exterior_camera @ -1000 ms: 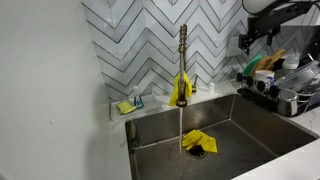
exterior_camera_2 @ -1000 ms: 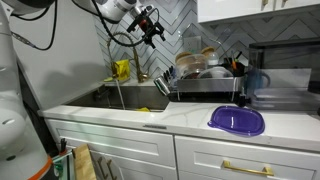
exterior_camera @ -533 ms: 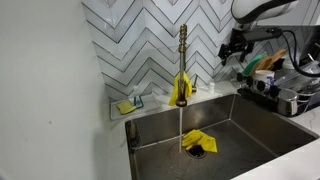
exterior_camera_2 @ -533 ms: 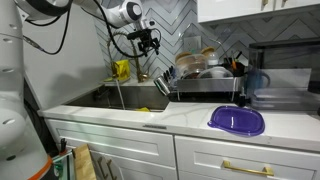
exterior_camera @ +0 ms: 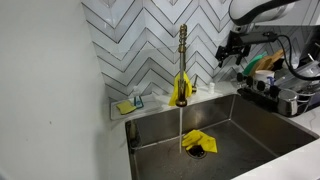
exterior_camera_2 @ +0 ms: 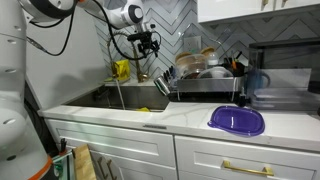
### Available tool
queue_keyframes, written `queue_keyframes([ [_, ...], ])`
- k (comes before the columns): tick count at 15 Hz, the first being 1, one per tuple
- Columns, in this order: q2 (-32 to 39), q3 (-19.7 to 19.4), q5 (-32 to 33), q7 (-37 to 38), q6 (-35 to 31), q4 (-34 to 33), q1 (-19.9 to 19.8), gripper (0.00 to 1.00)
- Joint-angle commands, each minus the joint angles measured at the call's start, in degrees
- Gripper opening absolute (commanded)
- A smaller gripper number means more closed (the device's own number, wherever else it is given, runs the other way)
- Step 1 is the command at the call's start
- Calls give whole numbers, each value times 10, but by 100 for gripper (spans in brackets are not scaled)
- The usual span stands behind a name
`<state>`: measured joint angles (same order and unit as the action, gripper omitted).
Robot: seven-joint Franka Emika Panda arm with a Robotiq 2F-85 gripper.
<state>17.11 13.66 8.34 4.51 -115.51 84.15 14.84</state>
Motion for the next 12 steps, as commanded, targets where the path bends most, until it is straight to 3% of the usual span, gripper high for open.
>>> queue_keyframes([
  [1, 44, 3, -71, 1, -2, -21, 4, 100],
  [5, 88, 9, -145, -5, -29, -47, 4, 100],
  [12, 151, 28, -228, -25, -142, -87, 7, 100],
])
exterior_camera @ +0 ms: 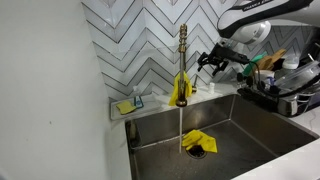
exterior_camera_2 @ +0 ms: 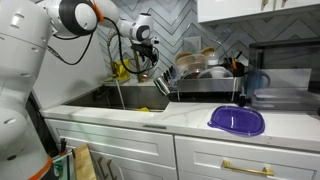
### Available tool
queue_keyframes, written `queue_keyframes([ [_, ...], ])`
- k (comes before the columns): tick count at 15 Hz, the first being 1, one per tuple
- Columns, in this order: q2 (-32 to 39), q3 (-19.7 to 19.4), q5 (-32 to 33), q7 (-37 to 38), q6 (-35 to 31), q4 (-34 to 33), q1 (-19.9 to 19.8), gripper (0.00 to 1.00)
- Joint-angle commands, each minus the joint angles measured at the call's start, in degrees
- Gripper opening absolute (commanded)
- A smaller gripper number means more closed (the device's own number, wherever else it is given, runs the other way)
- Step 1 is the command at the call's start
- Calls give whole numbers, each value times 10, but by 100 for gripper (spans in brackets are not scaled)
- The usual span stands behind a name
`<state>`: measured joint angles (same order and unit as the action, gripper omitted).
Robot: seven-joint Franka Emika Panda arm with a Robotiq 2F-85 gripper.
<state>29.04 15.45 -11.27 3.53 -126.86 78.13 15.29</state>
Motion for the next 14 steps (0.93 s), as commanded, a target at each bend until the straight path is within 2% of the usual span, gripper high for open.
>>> queue_keyframes([
  [1, 41, 12, -37, -20, -36, -34, 3, 100],
  [6, 78, 35, -57, -39, -56, -64, -3, 100],
  [14, 109, 70, -91, -73, -35, -99, -16, 100],
])
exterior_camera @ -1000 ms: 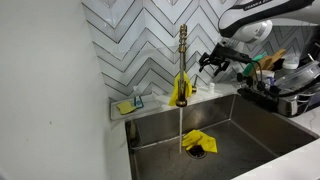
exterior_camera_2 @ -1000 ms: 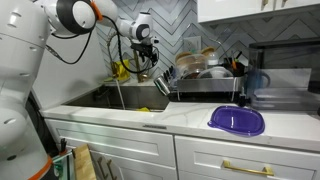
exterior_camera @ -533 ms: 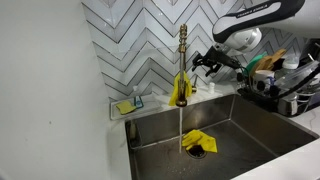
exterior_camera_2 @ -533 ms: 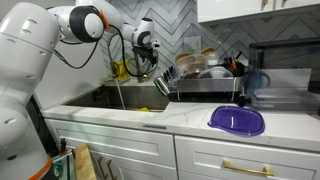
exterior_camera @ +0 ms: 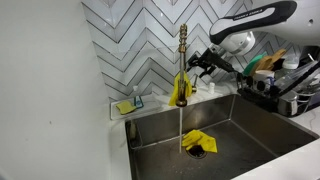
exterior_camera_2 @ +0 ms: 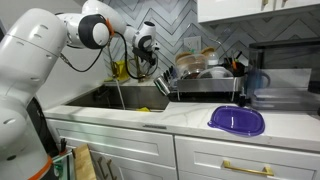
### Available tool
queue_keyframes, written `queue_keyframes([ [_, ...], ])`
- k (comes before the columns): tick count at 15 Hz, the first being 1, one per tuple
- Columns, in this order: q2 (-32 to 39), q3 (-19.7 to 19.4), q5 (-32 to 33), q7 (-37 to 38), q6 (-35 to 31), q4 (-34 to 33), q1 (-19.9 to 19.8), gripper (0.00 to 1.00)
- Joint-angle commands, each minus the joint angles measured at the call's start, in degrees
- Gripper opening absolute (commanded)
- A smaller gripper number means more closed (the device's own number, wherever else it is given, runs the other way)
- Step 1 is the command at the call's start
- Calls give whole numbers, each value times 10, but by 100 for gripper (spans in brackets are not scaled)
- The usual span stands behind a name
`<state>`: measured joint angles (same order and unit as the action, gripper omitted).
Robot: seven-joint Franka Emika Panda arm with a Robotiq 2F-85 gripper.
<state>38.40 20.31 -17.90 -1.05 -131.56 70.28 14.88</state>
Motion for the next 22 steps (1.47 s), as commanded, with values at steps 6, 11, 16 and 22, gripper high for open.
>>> queue_keyframes([
  [6, 18, 47, -41, -62, 40, -26, -27, 100],
  [11, 19, 62, -41, -80, 79, -25, -35, 100],
  [16, 22, 76, -51, -103, 80, -27, -39, 100],
  [22, 7, 44, 6, -92, 103, -21, -30, 100],
])
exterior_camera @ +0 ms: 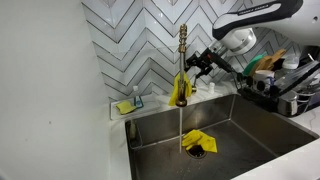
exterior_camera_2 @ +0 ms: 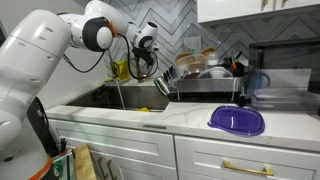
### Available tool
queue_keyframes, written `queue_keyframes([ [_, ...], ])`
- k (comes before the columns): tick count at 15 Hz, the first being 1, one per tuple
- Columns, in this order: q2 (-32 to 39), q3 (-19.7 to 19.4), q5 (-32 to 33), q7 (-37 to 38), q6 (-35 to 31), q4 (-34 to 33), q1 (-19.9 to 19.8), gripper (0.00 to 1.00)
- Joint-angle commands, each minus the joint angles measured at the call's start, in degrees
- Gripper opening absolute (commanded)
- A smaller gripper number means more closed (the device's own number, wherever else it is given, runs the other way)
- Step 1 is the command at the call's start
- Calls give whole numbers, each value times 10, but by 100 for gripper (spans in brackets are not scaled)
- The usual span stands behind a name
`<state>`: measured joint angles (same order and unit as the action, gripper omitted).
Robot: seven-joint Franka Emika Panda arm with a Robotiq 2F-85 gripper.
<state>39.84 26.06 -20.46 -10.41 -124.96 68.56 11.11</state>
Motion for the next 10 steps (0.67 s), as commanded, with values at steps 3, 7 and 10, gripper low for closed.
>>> queue_keyframes([
  [3, -13, -27, 83, -3, 81, -12, 14, 100],
  [7, -3, -16, 103, -14, 41, -15, 16, 100],
  [10, 5, -8, 88, -21, -12, -13, 19, 100],
])
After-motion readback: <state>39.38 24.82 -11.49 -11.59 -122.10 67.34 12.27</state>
